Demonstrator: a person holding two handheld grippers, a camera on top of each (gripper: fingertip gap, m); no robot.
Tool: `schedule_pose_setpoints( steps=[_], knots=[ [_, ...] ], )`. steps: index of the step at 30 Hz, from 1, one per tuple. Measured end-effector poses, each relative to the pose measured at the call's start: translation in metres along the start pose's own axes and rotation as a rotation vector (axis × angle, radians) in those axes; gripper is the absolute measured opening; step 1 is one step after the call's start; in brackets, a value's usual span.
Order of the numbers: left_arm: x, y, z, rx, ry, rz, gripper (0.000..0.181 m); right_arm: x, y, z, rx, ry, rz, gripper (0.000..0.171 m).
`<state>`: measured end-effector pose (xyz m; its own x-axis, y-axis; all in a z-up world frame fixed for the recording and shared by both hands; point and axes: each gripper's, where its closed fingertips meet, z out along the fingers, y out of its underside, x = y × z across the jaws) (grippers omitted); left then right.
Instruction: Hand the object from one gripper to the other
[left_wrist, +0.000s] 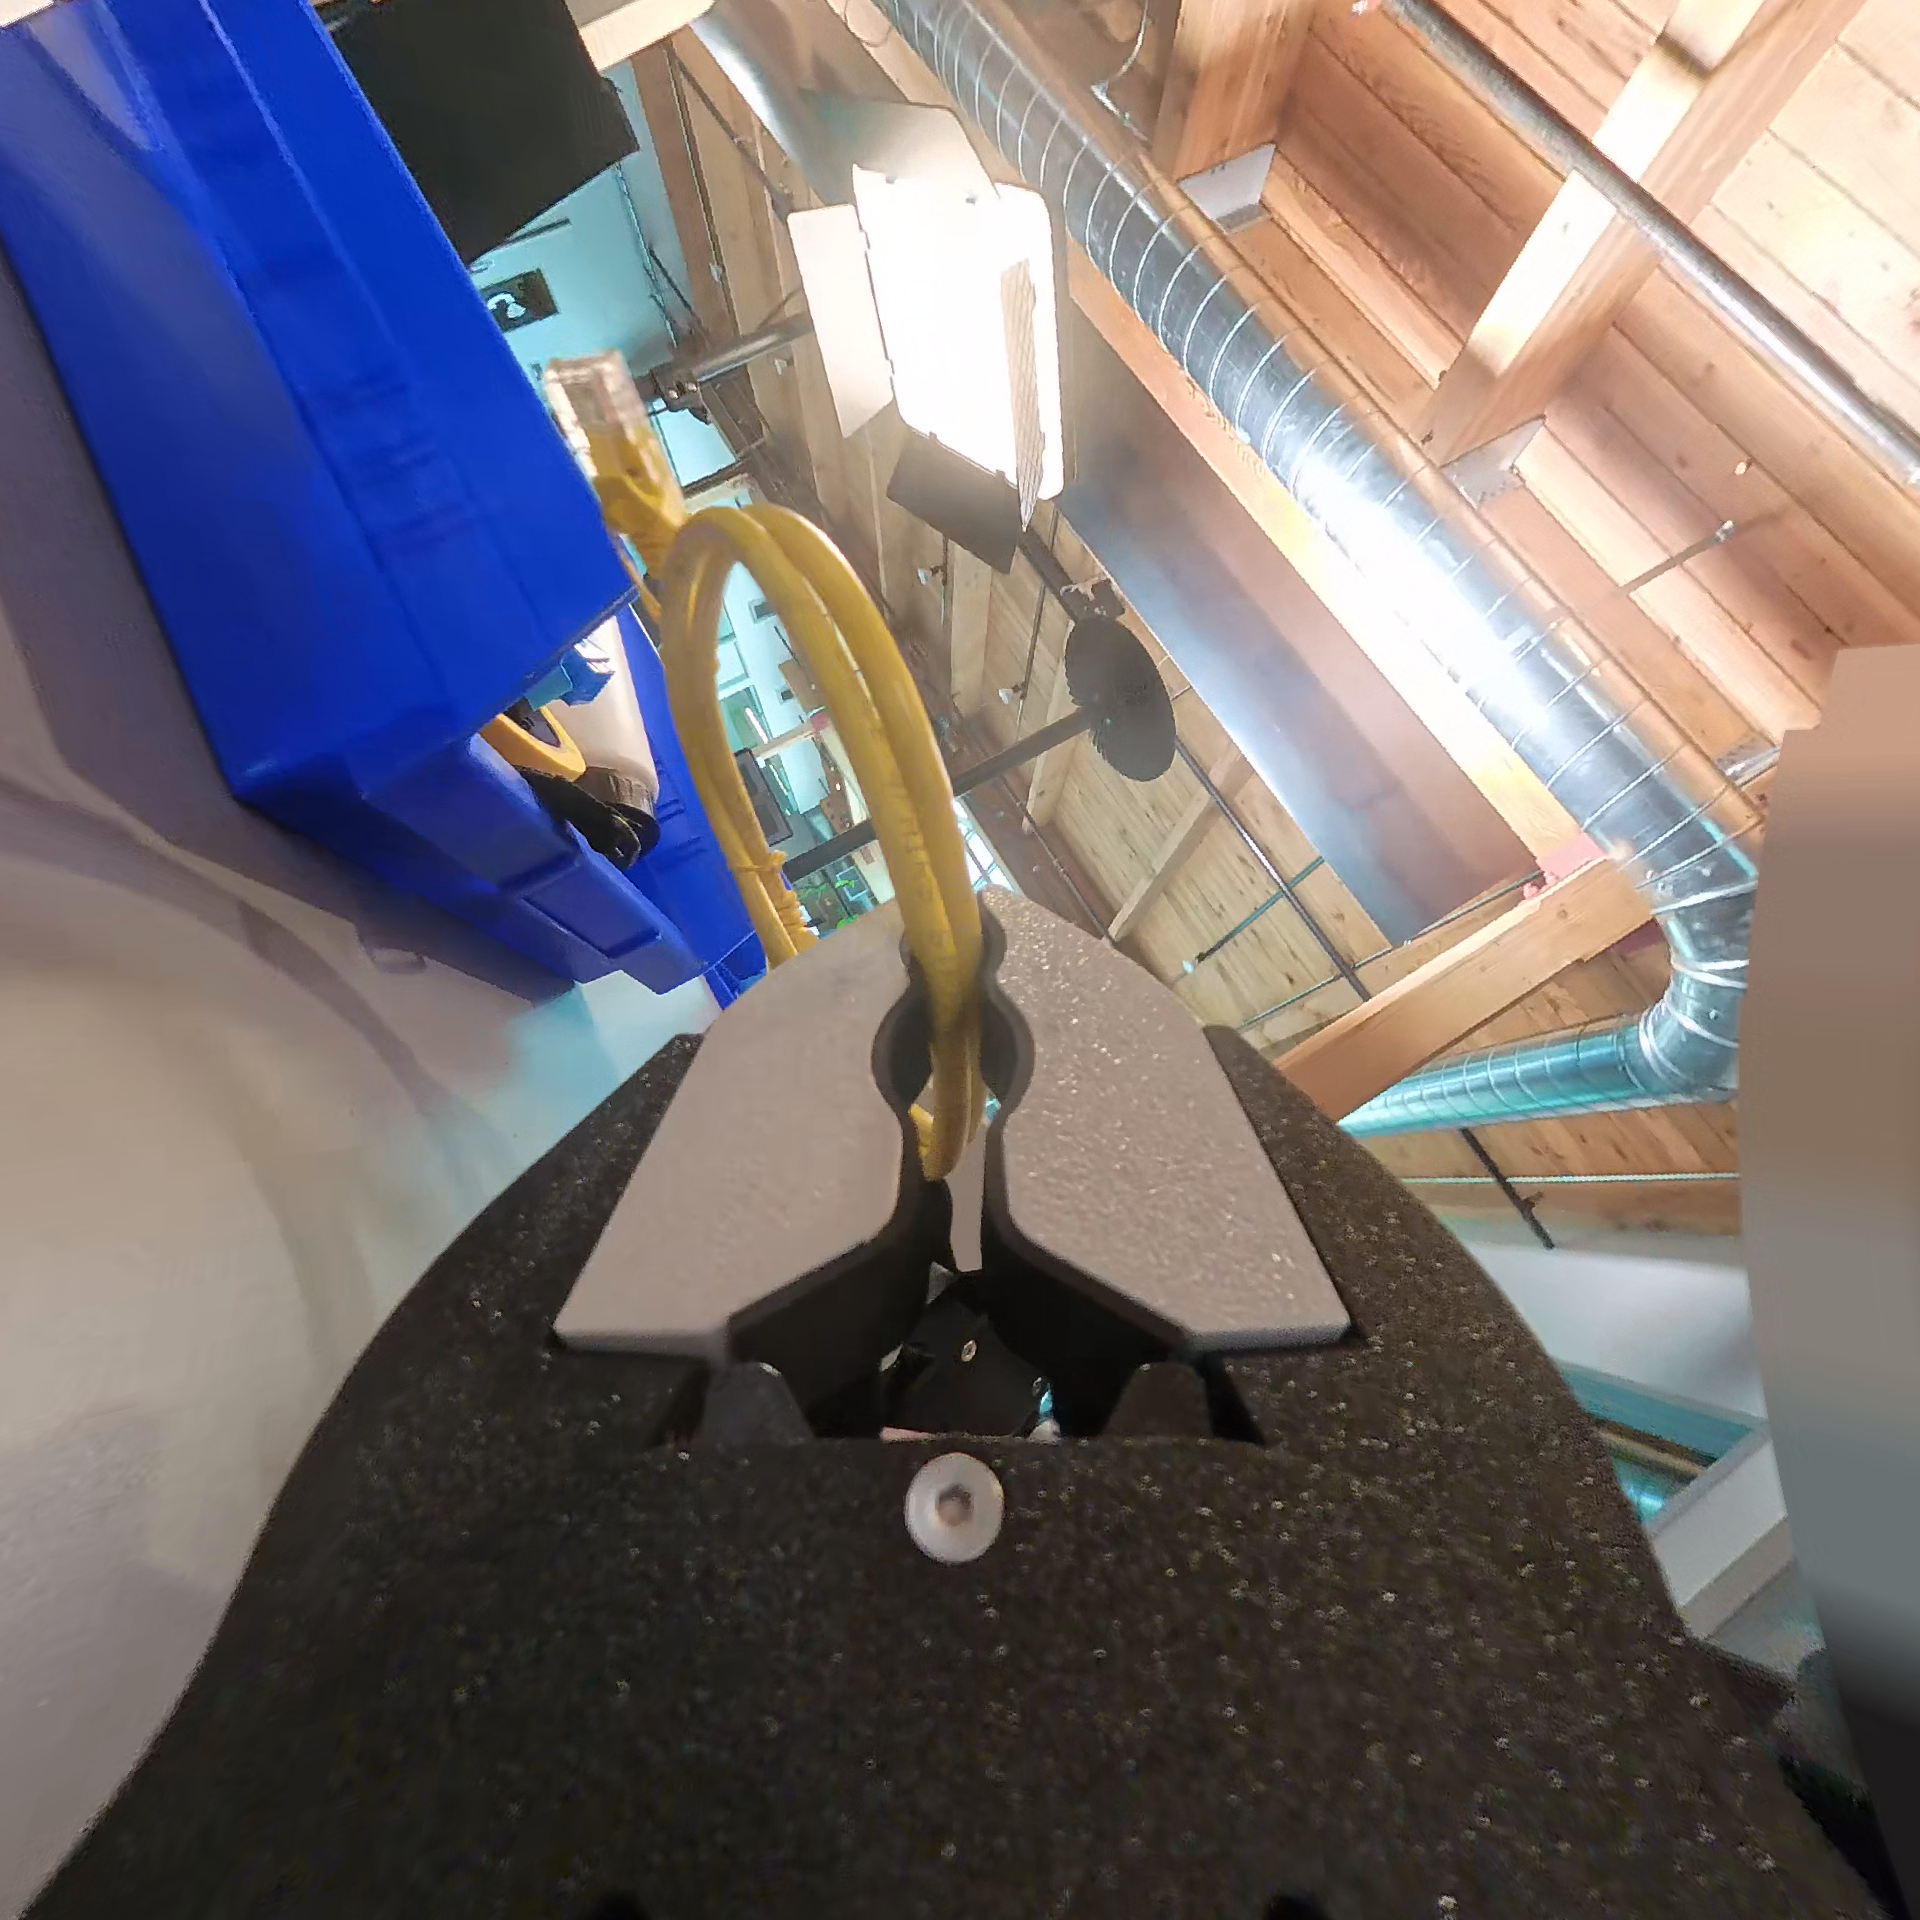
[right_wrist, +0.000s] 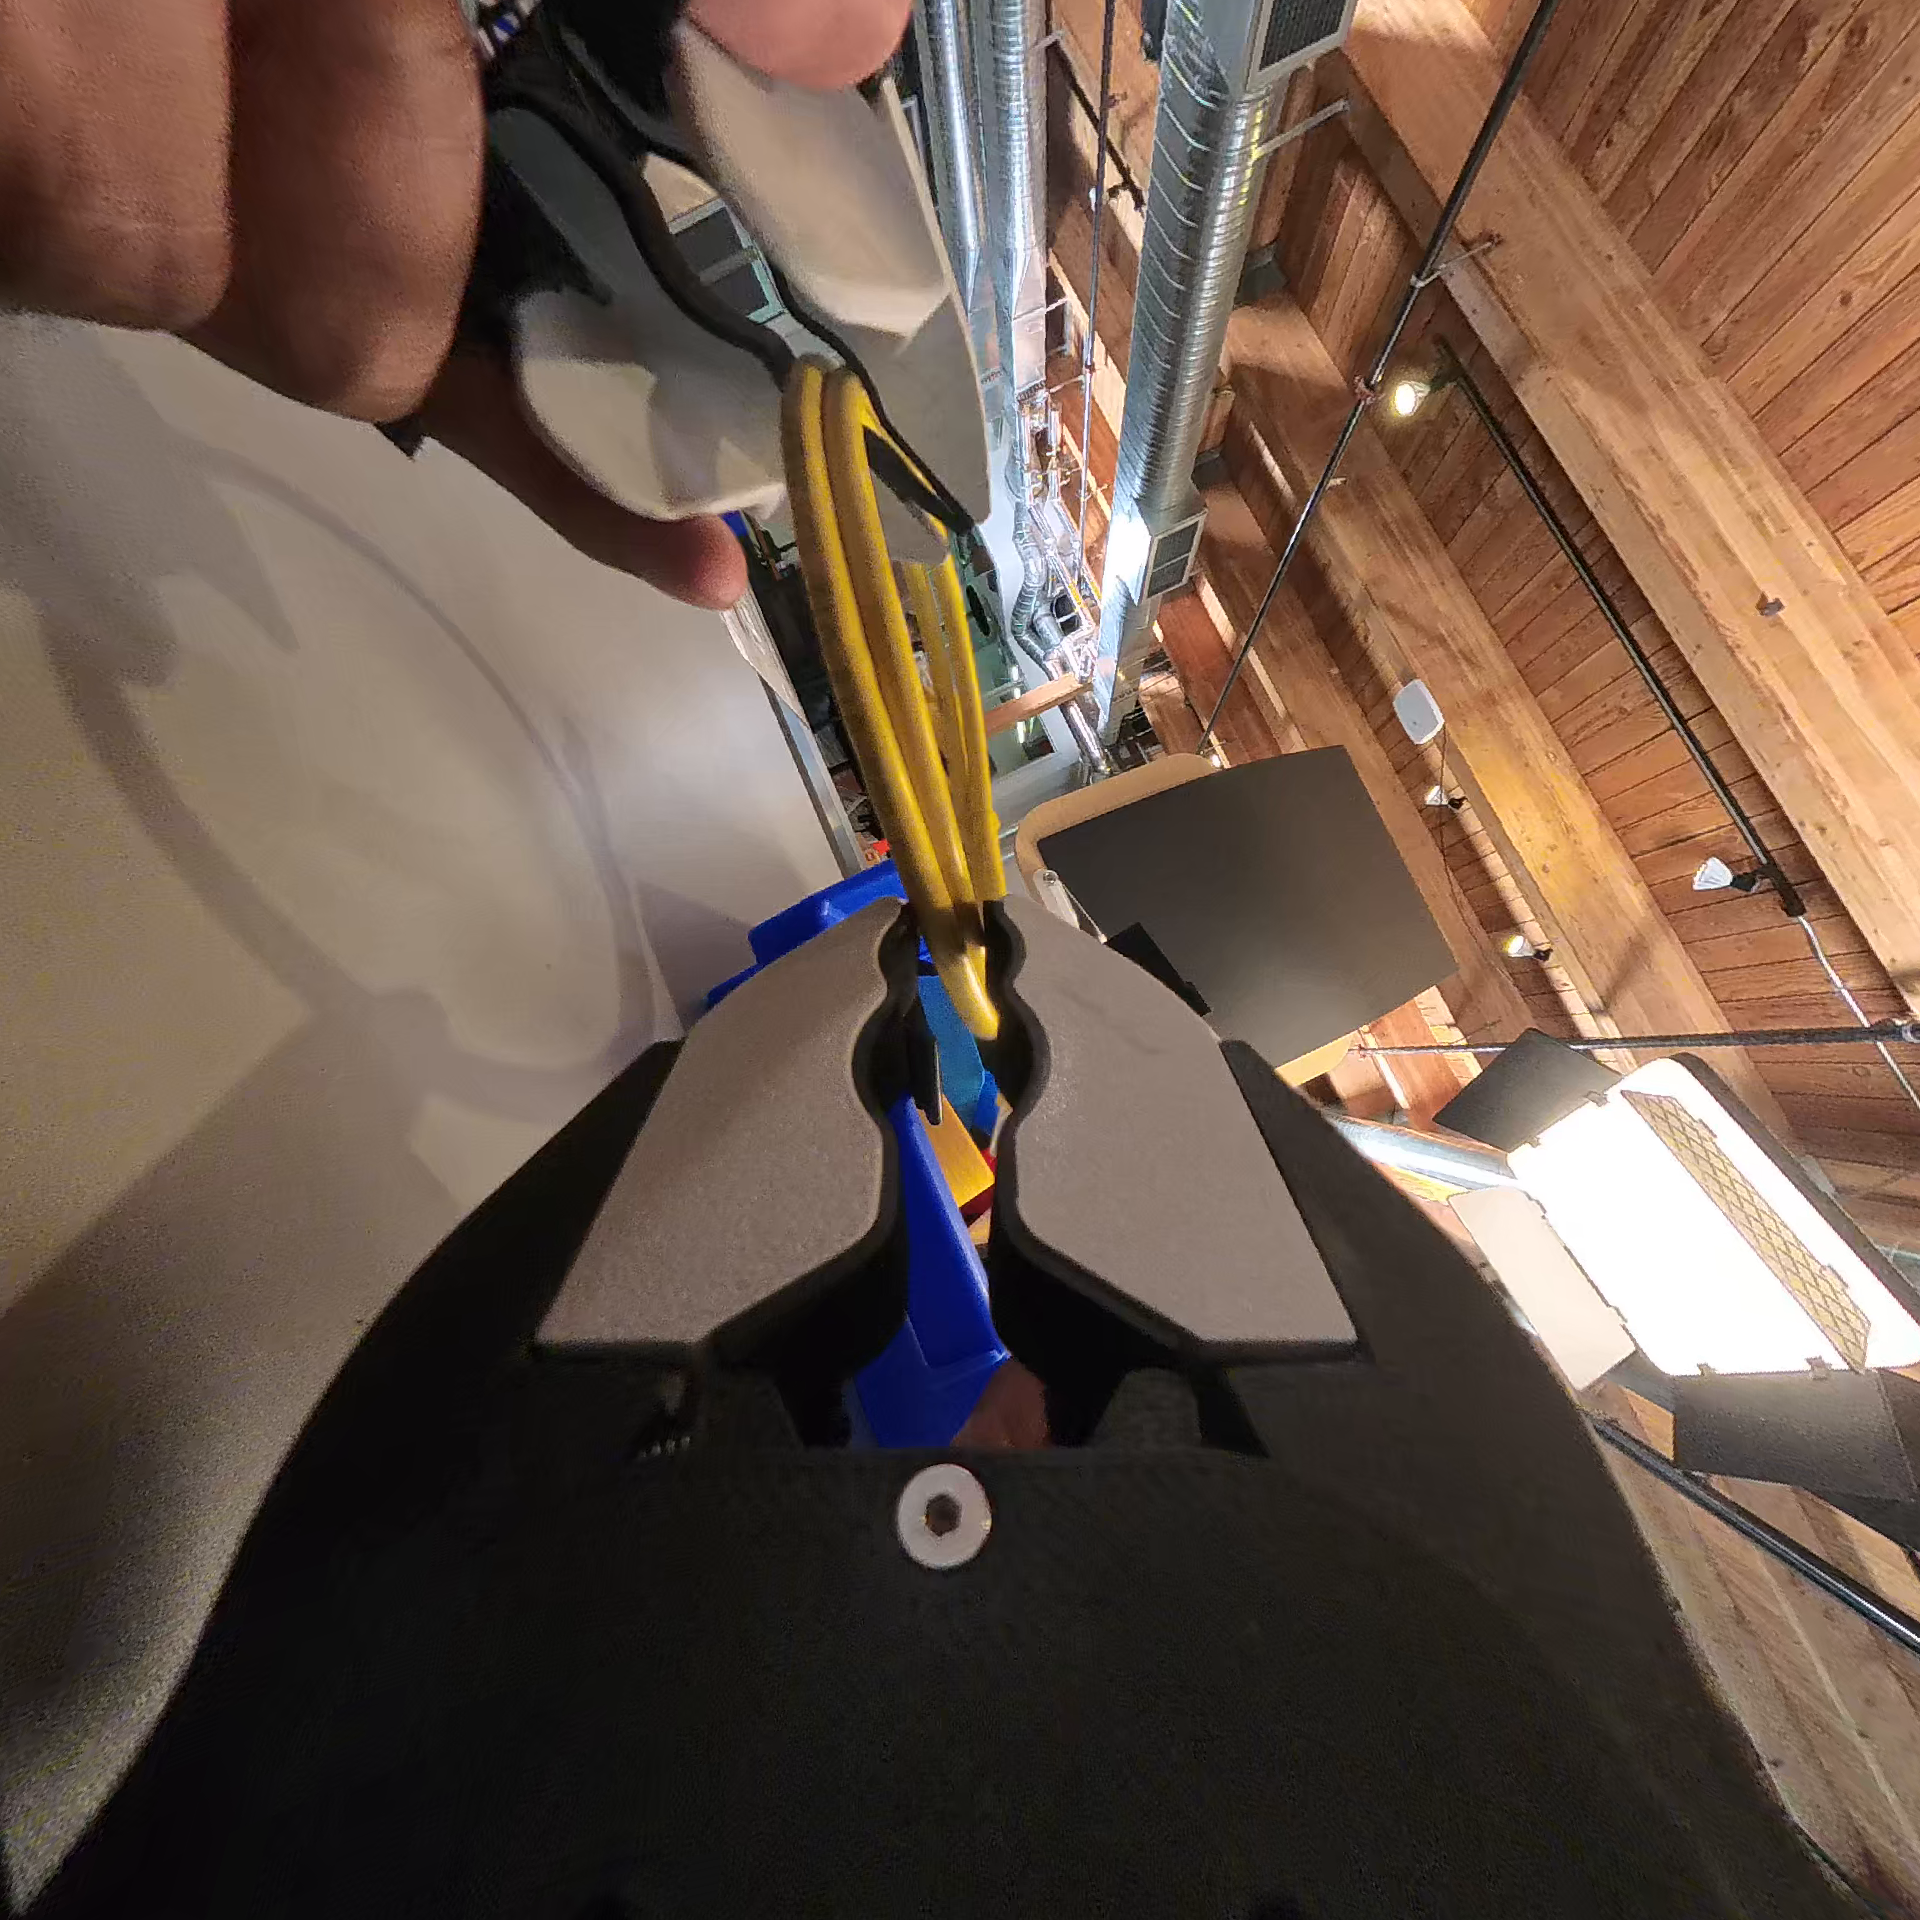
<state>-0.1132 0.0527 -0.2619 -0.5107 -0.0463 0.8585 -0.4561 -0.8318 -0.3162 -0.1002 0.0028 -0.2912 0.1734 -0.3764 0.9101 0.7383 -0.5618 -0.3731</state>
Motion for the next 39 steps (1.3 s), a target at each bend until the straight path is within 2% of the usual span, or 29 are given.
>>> schedule_pose_setpoints(
  steps=[6, 12, 17, 21, 26, 29, 32, 36, 39],
  knots=[
    [-0.003, 0.003, 0.001, -0.086, -0.055, 0.161, 0.022, 0.006, -0.002, -0.002, 0.017, 0.006, 0.045, 0.005],
    [0.001, 0.011, -0.001, -0.232, -0.075, 0.397, 0.045, 0.021, 0.005, -0.002, 0.024, 0.004, 0.227, 0.005],
    [0.003, -0.011, -0.014, -0.214, -0.11, 0.646, 0.05, 0.037, 0.01, -0.004, 0.076, -0.057, 0.525, 0.005],
    [0.006, -0.03, -0.026, -0.156, -0.102, 0.777, 0.05, 0.04, 0.014, -0.004, 0.124, -0.192, 0.816, 0.005],
    [0.007, -0.012, -0.028, -0.28, -0.082, 0.943, 0.056, 0.048, 0.0, -0.014, 0.297, -0.403, 1.125, 0.006],
    [0.009, 0.011, -0.025, -0.367, -0.031, 1.002, 0.051, 0.046, -0.006, -0.017, 0.331, -0.472, 1.186, 0.006],
    [0.005, 0.023, -0.023, -0.409, -0.025, 1.021, 0.014, 0.046, -0.006, -0.017, 0.33, -0.481, 1.196, 0.006],
    [-0.001, 0.018, -0.018, -0.387, -0.081, 0.931, 0.013, 0.048, 0.002, -0.012, 0.282, -0.408, 1.18, 0.008],
    [-0.003, 0.008, -0.016, -0.318, -0.108, 0.813, 0.013, 0.053, 0.015, -0.008, 0.201, -0.232, 0.99, 0.026]
  ],
)
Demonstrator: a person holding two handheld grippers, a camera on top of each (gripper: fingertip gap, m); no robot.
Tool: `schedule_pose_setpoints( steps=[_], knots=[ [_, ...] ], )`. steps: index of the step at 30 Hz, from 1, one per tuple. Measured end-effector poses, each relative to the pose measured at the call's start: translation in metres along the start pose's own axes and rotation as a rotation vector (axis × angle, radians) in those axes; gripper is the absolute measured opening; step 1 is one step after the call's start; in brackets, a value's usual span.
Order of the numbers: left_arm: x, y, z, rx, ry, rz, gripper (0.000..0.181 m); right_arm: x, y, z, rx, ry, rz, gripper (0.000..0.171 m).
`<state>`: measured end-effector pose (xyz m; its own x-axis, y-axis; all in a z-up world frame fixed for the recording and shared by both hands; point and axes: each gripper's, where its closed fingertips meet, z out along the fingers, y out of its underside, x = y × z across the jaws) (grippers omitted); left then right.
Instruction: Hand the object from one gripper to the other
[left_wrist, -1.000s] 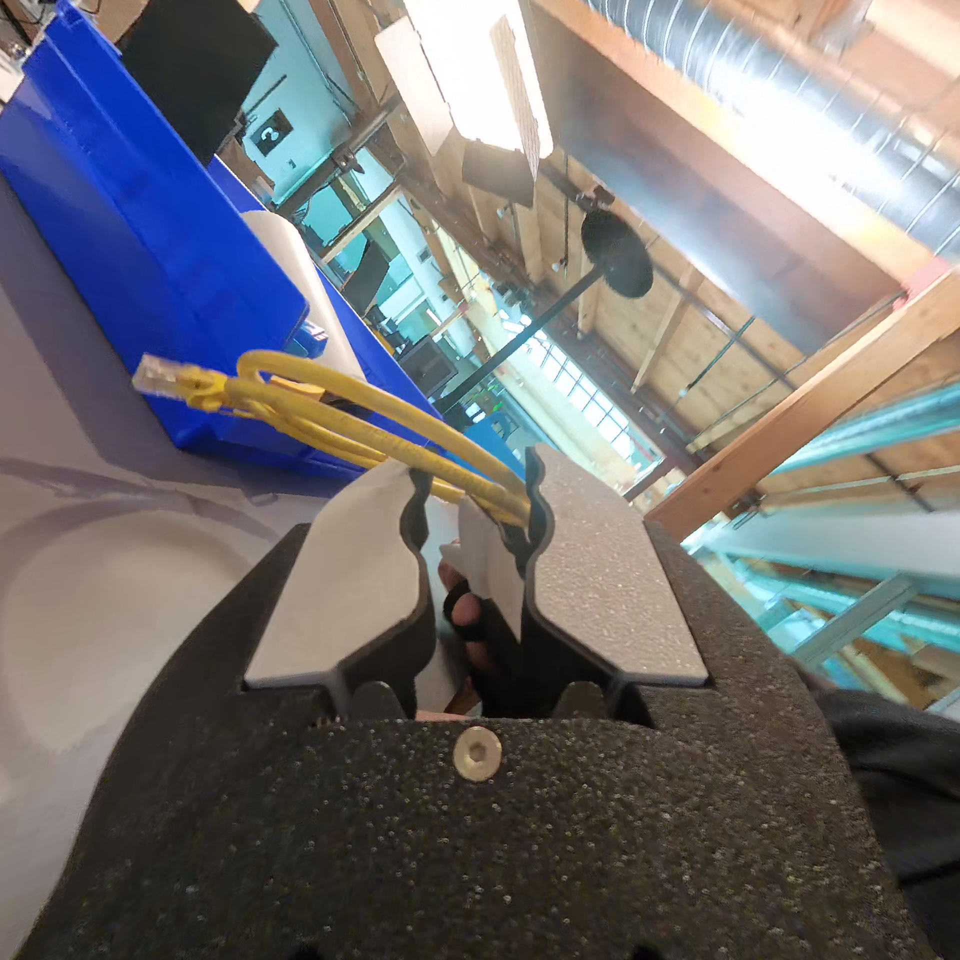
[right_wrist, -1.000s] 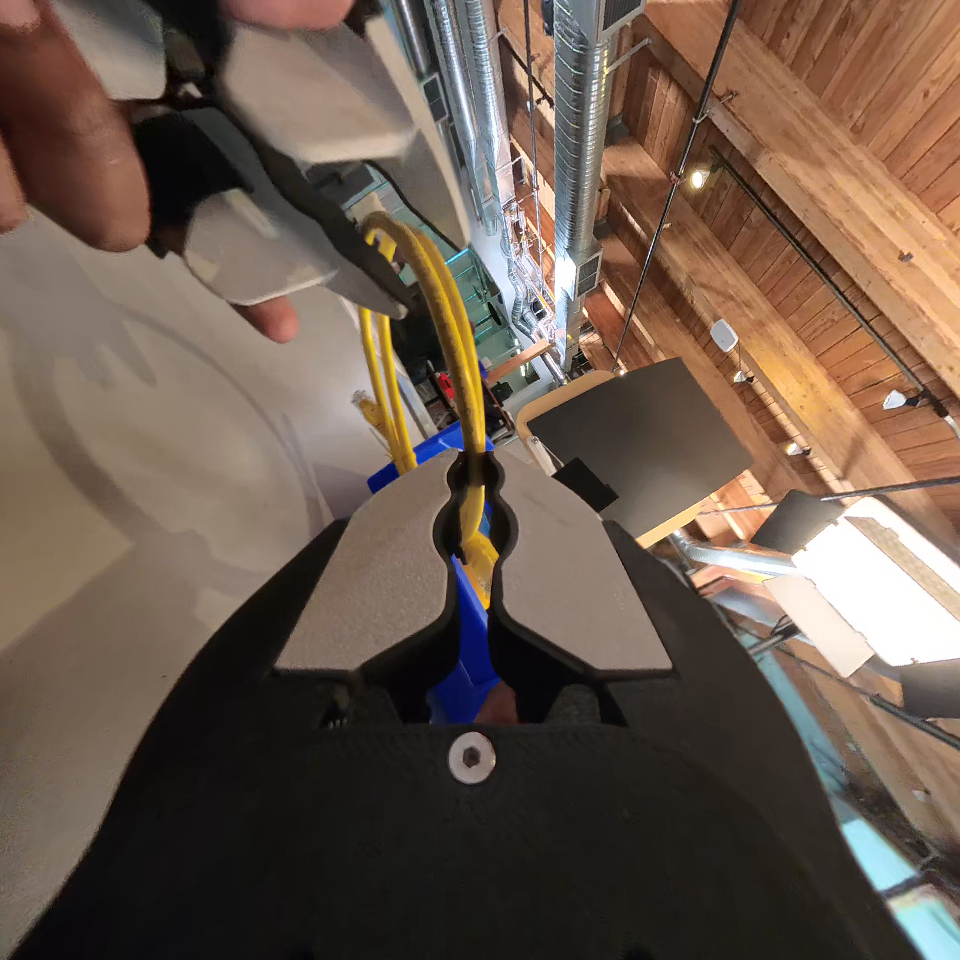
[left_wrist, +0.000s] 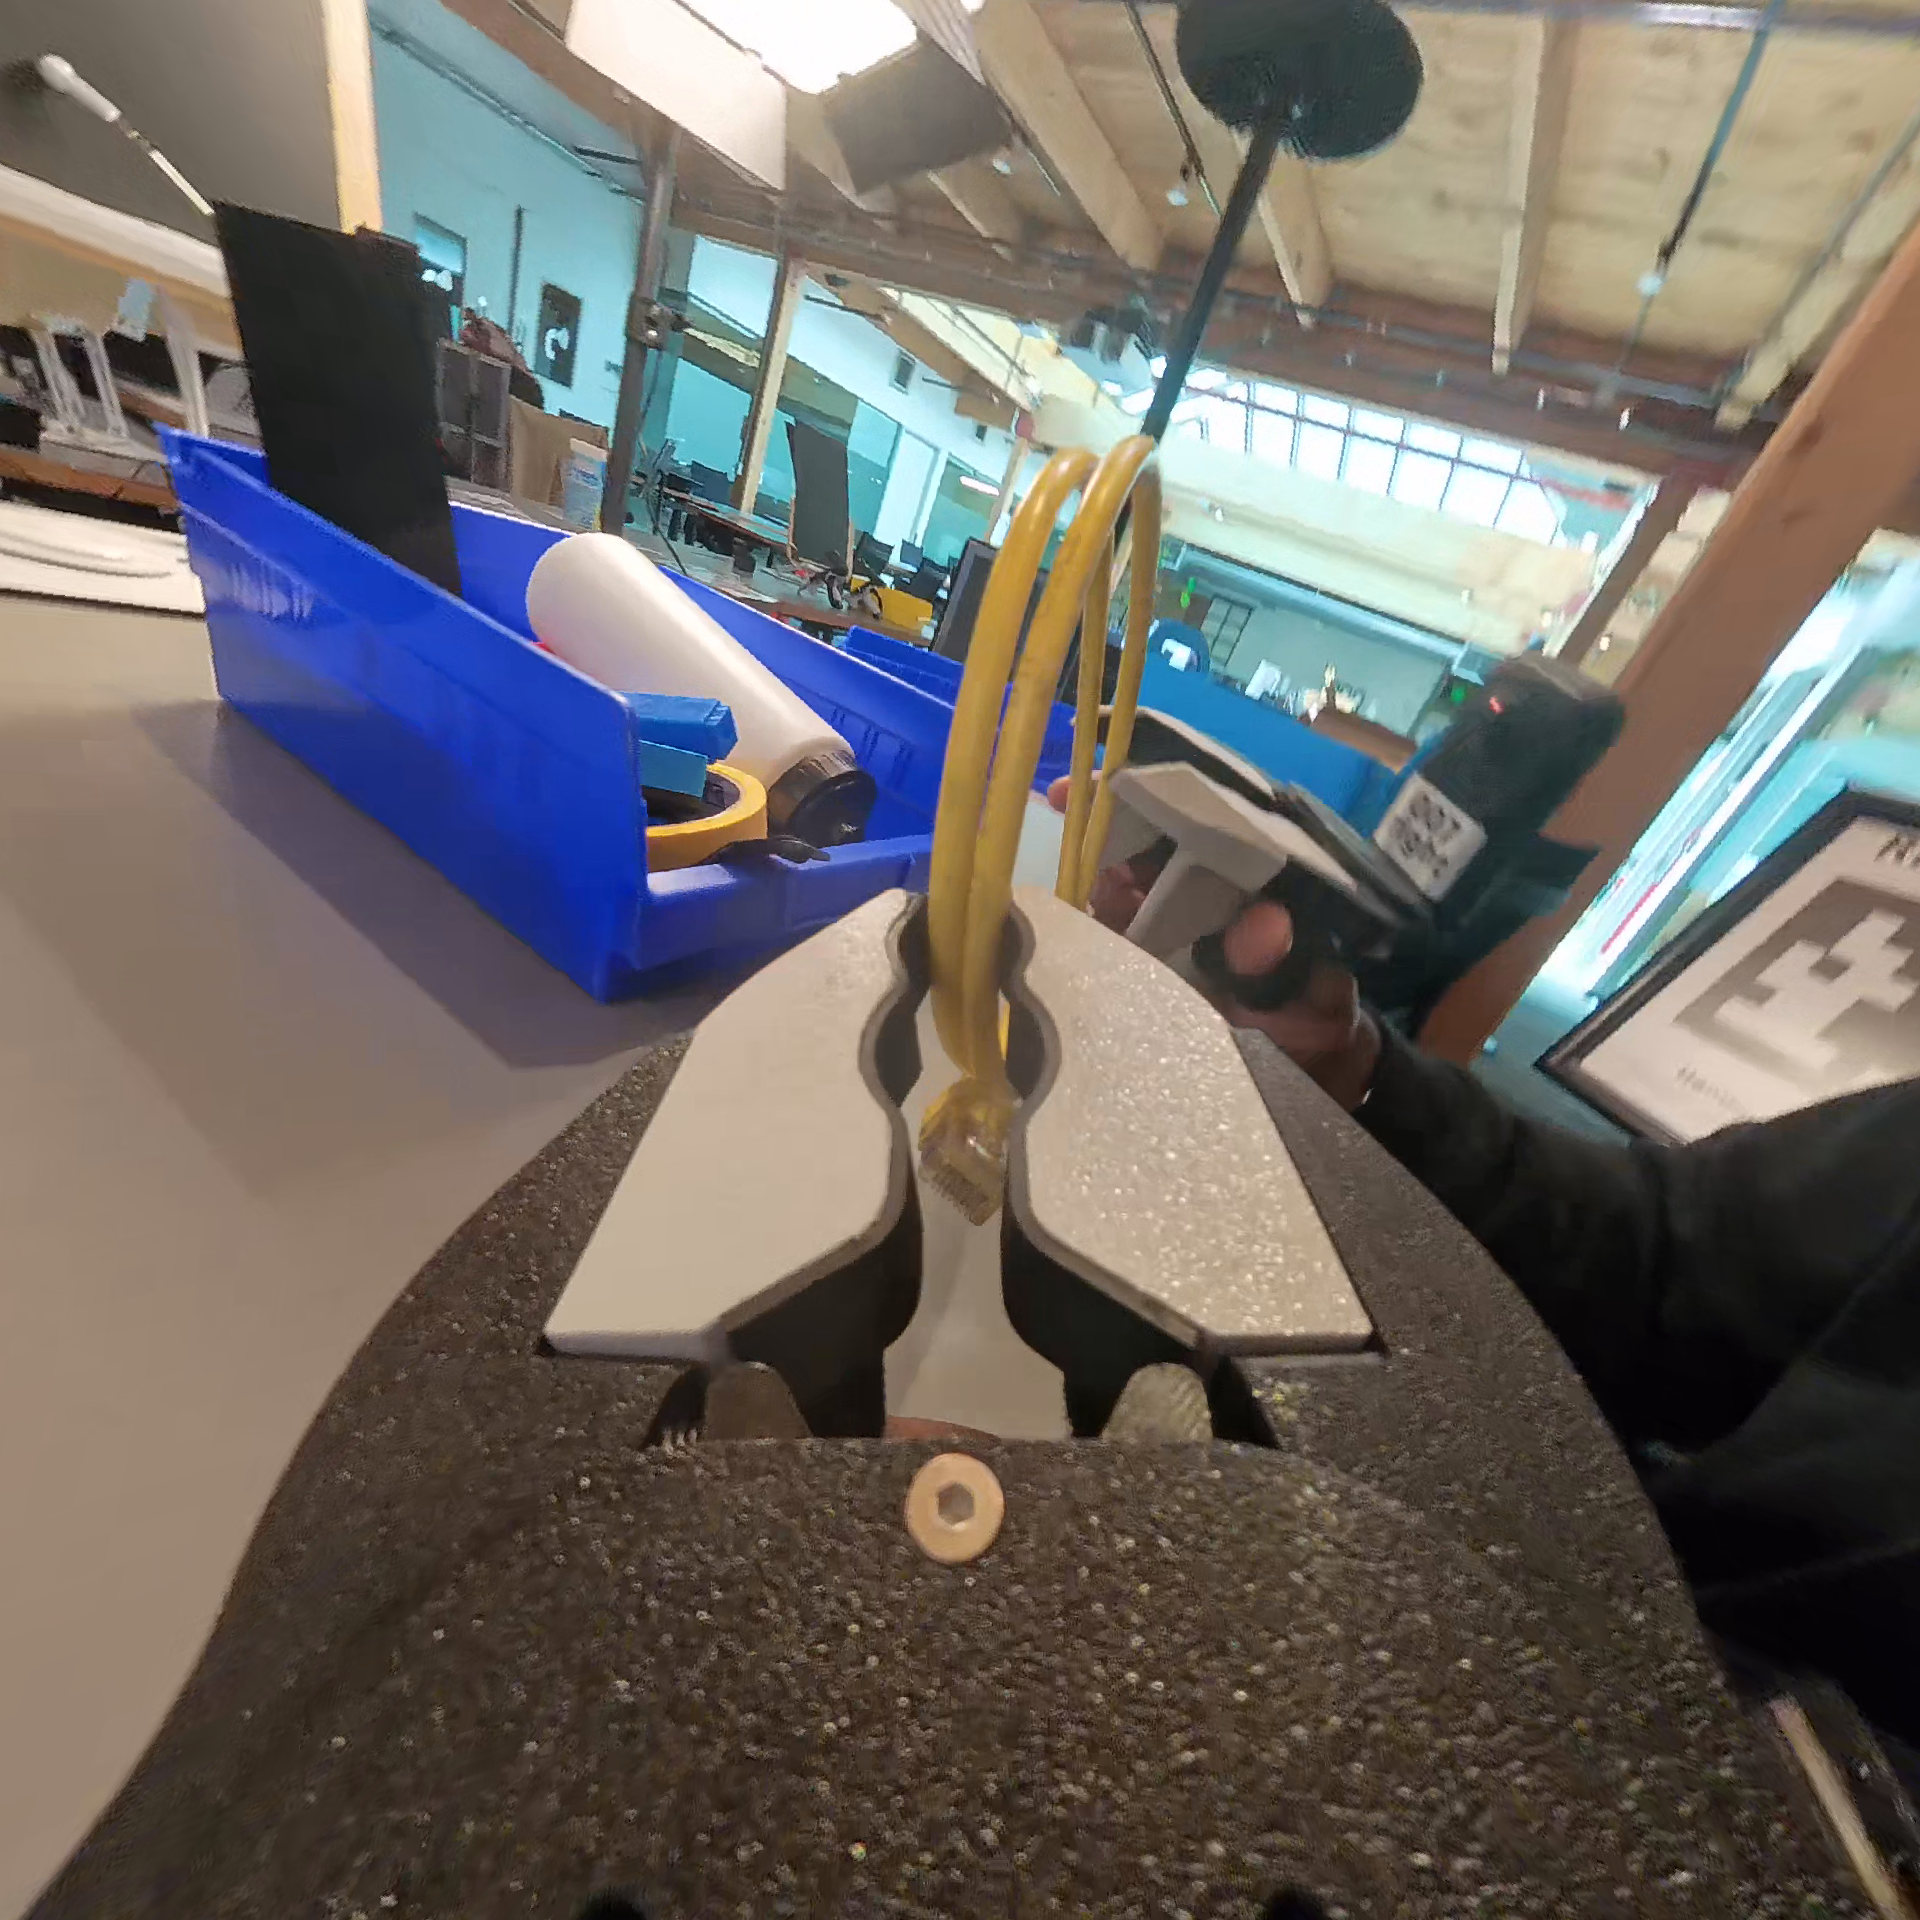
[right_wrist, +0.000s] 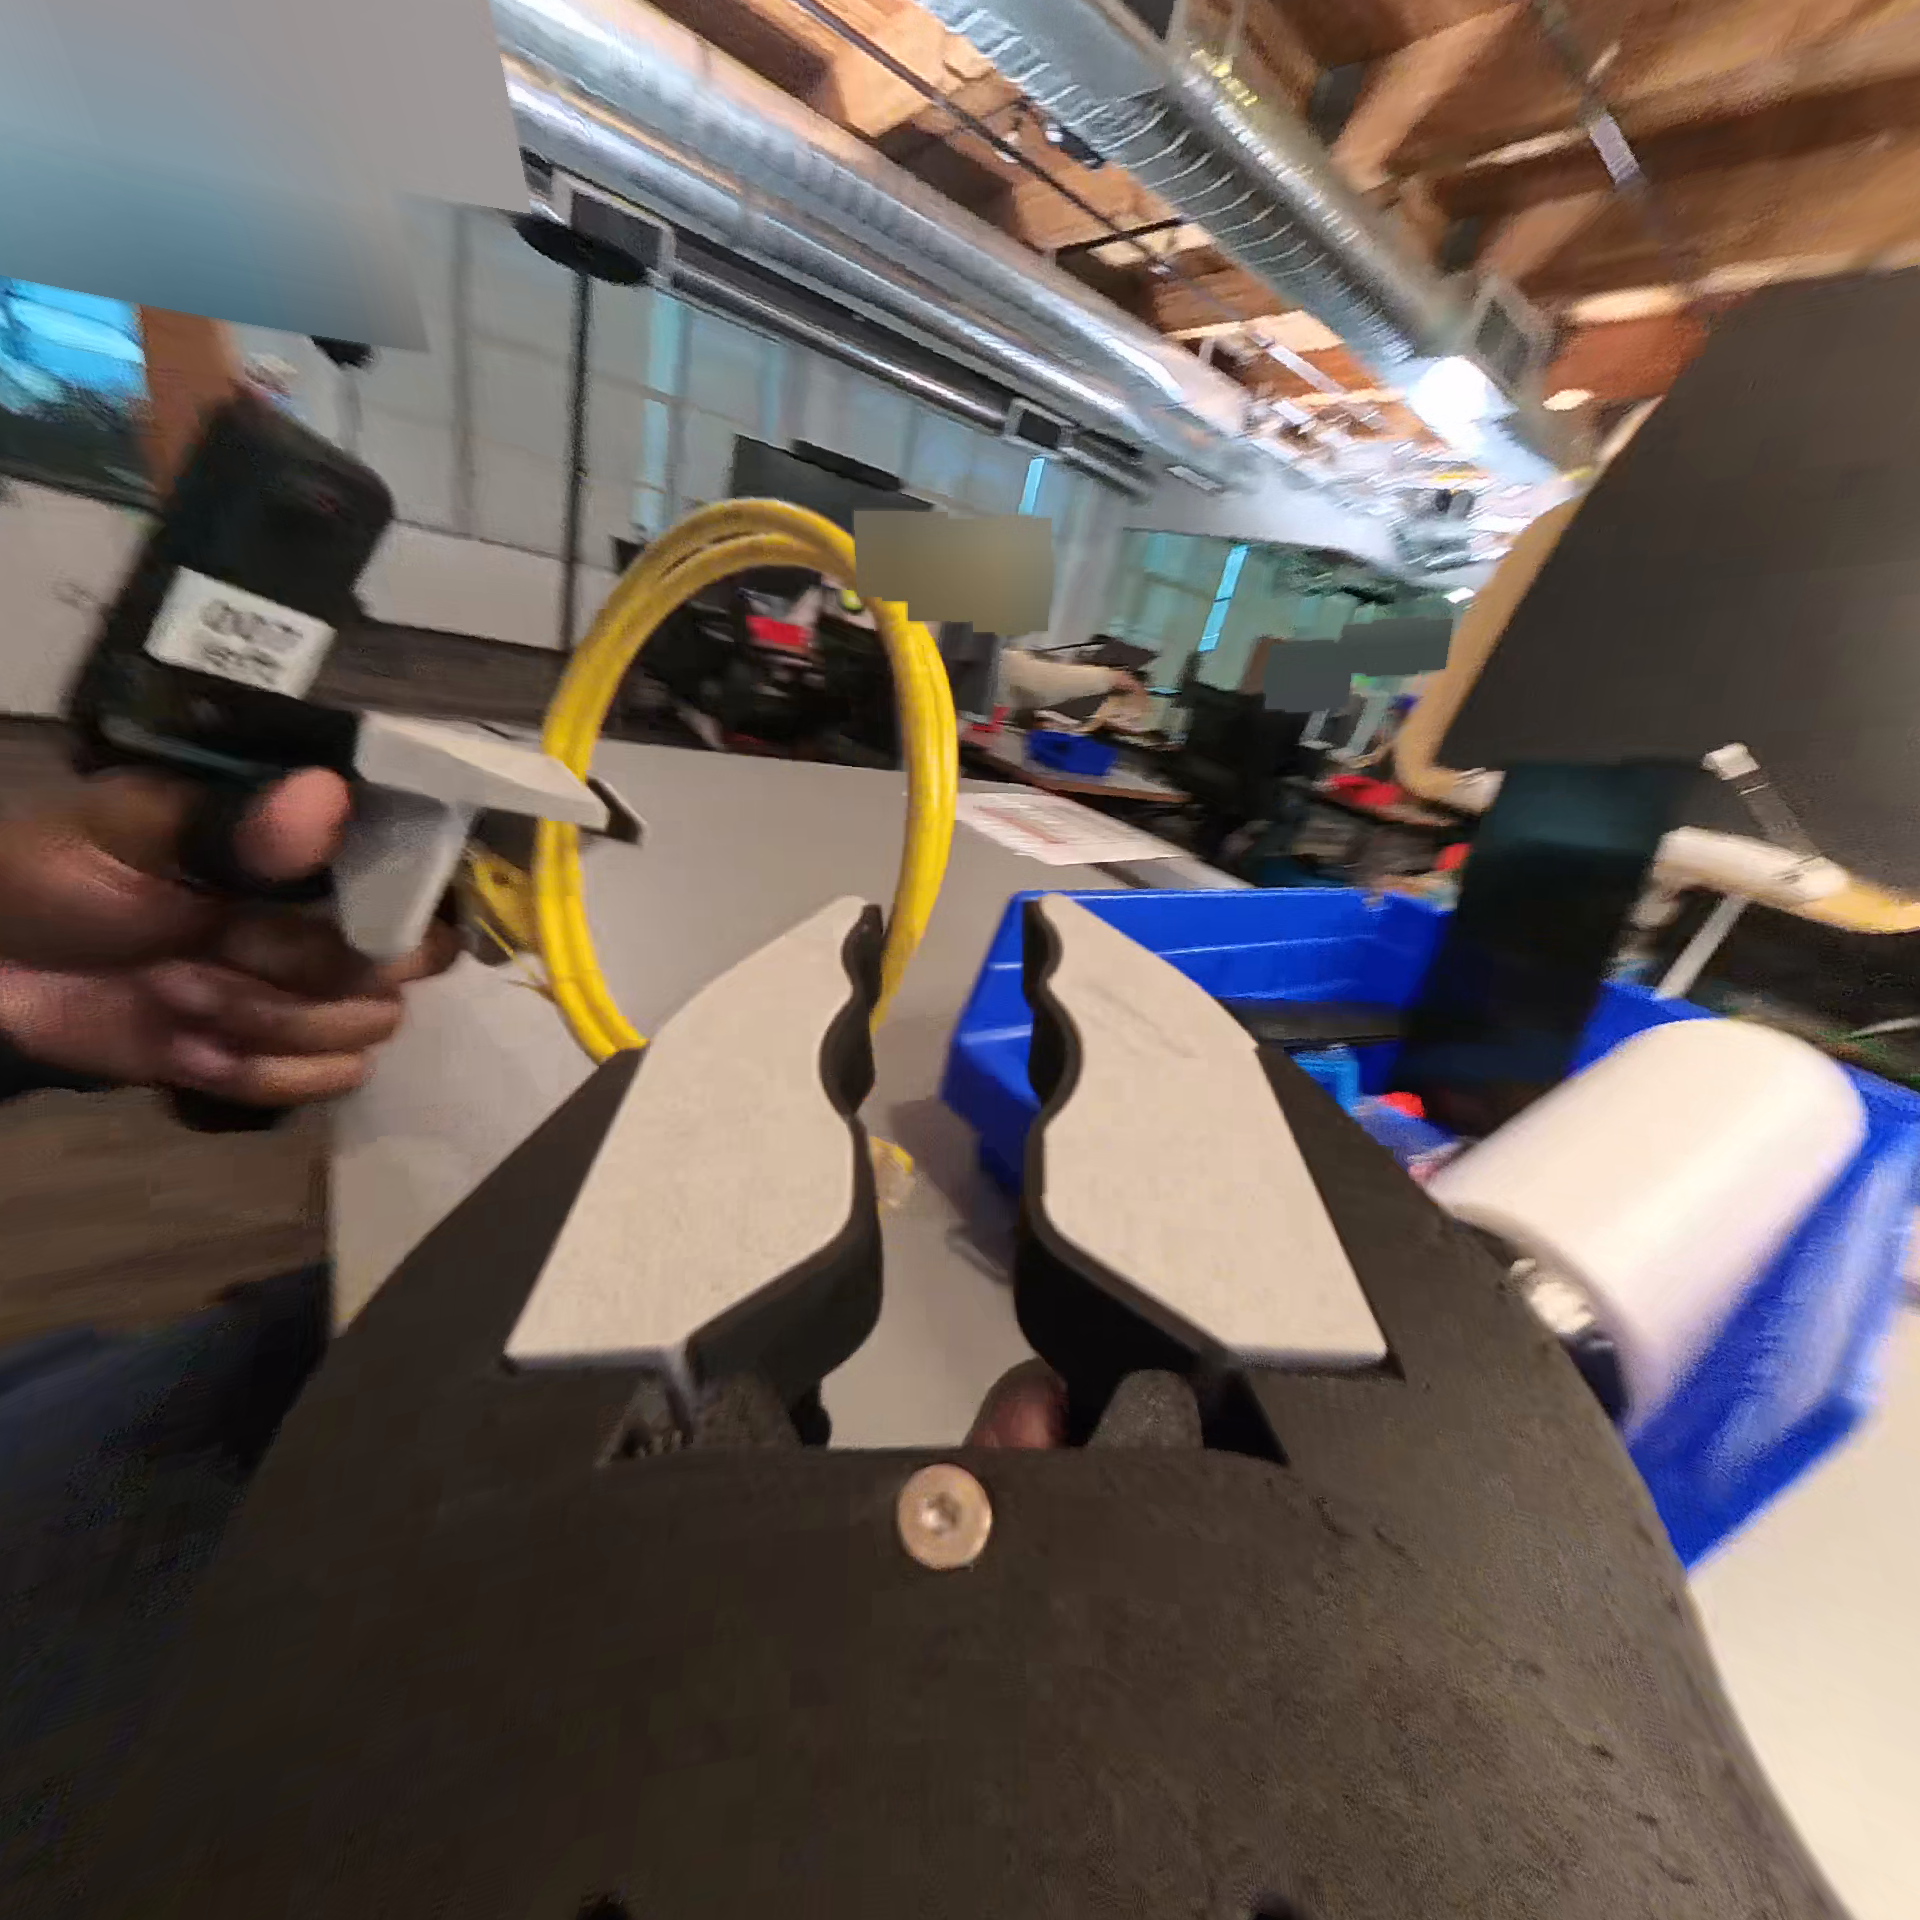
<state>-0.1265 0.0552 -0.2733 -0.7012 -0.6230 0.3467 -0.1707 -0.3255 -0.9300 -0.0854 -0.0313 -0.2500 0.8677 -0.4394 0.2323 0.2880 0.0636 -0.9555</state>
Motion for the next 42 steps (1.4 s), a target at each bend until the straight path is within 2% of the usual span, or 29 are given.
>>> schedule_pose_setpoints(
  steps=[3, 6, 9, 13, 14, 15, 17, 19, 25, 28, 31, 33, 38, 42],
  knots=[
    [-0.006, -0.005, -0.002, 0.045, -0.022, -0.063, 0.013, -0.008, -0.002, 0.0, 0.004, 0.069, -0.235, 0.034],
    [-0.012, -0.005, -0.001, 0.058, -0.071, -0.082, 0.013, -0.032, 0.001, 0.002, -0.003, 0.048, -0.452, 0.041],
    [-0.012, -0.004, 0.002, 0.061, -0.109, -0.083, 0.013, -0.052, 0.022, 0.009, -0.082, 0.026, -0.688, 0.046],
    [0.007, -0.006, 0.01, 0.078, -0.046, -0.111, 0.013, -0.061, 0.055, 0.018, -0.223, 0.038, -0.984, 0.051],
    [0.011, -0.007, 0.012, 0.081, -0.027, -0.12, 0.012, -0.058, 0.058, 0.019, -0.245, 0.064, -1.037, 0.046],
    [0.016, -0.007, 0.013, 0.082, -0.003, -0.128, 0.01, -0.054, 0.058, 0.02, -0.252, 0.104, -1.076, 0.031],
    [0.023, -0.009, 0.013, 0.095, 0.045, -0.141, 0.008, -0.051, 0.053, 0.019, -0.237, 0.125, -1.059, 0.014],
    [0.028, -0.012, 0.012, 0.107, 0.08, -0.132, 0.01, -0.051, 0.049, 0.018, -0.218, 0.114, -1.001, 0.014],
    [0.03, -0.029, -0.003, 0.171, 0.121, -0.018, 0.038, -0.058, 0.041, 0.014, -0.157, 0.046, -0.899, 0.012],
    [0.023, -0.043, -0.026, 0.227, 0.15, 0.042, 0.038, -0.06, 0.034, 0.012, -0.12, -0.002, -0.789, 0.011],
    [0.002, -0.053, -0.044, 0.277, 0.089, 0.043, 0.038, -0.065, 0.025, 0.008, -0.067, -0.076, -0.655, 0.01],
    [-0.011, -0.045, -0.042, 0.213, 0.008, 0.049, 0.038, -0.071, 0.018, 0.004, -0.021, -0.129, -0.586, 0.01],
    [-0.033, 0.008, -0.015, -0.123, -0.175, 0.108, 0.046, -0.077, 0.005, -0.002, 0.05, -0.193, -0.482, 0.01],
    [-0.022, 0.016, 0.001, -0.129, -0.158, 0.0, 0.051, -0.092, -0.013, -0.013, 0.156, -0.3, -0.374, 0.01]
  ],
)
